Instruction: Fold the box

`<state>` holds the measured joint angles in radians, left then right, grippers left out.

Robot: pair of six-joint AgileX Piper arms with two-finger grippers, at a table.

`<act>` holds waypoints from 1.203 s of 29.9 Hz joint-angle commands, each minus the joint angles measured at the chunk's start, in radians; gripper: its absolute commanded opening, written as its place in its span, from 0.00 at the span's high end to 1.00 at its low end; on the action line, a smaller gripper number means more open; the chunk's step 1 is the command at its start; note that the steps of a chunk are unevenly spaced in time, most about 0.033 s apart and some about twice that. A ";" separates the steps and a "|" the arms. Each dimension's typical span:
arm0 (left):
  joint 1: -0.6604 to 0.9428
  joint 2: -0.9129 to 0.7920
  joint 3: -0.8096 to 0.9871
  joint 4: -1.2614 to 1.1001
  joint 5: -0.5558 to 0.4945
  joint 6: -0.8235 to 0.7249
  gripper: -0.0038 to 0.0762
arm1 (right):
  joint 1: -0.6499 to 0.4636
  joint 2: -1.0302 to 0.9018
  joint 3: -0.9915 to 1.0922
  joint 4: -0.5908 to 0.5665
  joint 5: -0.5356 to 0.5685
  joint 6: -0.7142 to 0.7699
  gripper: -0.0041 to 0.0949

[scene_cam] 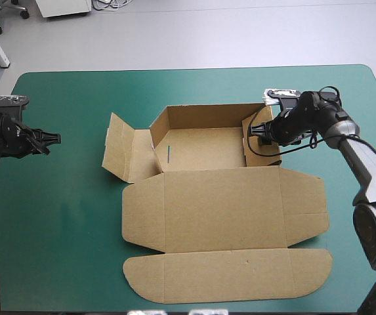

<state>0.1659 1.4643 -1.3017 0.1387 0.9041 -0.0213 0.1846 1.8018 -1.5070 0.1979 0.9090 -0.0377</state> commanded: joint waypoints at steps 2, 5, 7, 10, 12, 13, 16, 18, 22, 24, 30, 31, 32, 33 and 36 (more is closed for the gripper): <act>0.003 -0.041 -0.026 0.005 -0.040 -0.003 0.51 | -0.003 -0.013 -0.059 0.017 -0.046 0.008 0.45; 0.003 -0.041 -0.026 0.003 -0.040 -0.003 0.51 | -0.003 0.015 -0.065 0.041 -0.035 0.010 0.52; 0.003 -0.041 -0.026 0.003 -0.038 -0.003 0.52 | -0.003 0.027 -0.070 0.056 -0.035 0.010 0.61; 0.003 -0.041 -0.026 0.003 -0.038 -0.003 0.53 | -0.003 0.040 -0.082 0.065 -0.042 -0.010 0.80; 0.003 -0.041 -0.026 0.003 -0.036 -0.003 0.53 | -0.003 0.041 -0.091 0.065 -0.047 -0.037 0.94; 0.003 -0.041 -0.026 0.003 -0.037 -0.003 0.53 | -0.003 0.041 -0.095 0.065 -0.053 -0.045 0.98; 0.003 -0.041 -0.026 0.003 -0.031 -0.001 0.53 | -0.003 0.041 -0.102 0.065 -0.081 -0.045 0.97; 0.003 -0.041 -0.026 0.003 -0.023 -0.001 0.53 | -0.003 0.041 -0.102 0.063 -0.090 -0.047 0.97; 0.003 -0.041 -0.026 0.003 -0.018 0.004 0.54 | -0.003 0.041 -0.102 0.063 -0.101 -0.043 0.97; 0.003 -0.041 -0.026 0.003 -0.016 0.004 0.54 | -0.003 0.041 -0.102 0.059 -0.107 -0.040 0.97; 0.003 -0.041 -0.026 0.001 -0.019 0.042 0.54 | -0.003 0.039 -0.102 0.036 -0.120 -0.031 0.97; 0.003 -0.041 -0.026 -0.001 -0.009 0.053 0.54 | -0.003 0.032 -0.102 0.036 -0.124 -0.028 0.97; 0.003 -0.041 -0.026 -0.001 -0.004 0.053 0.54 | -0.003 0.024 -0.102 0.036 -0.134 -0.028 0.97; 0.003 -0.041 -0.026 -0.004 -0.004 0.053 0.54 | -0.003 0.015 -0.102 0.036 -0.143 -0.028 0.97; 0.003 -0.041 -0.026 -0.025 -0.008 0.053 0.54 | -0.009 -0.029 -0.102 0.037 -0.173 -0.030 0.97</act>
<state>0.1659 1.4643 -1.3017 0.1296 0.9313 0.0323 0.1846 1.8793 -1.5752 0.2078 0.8076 -0.0739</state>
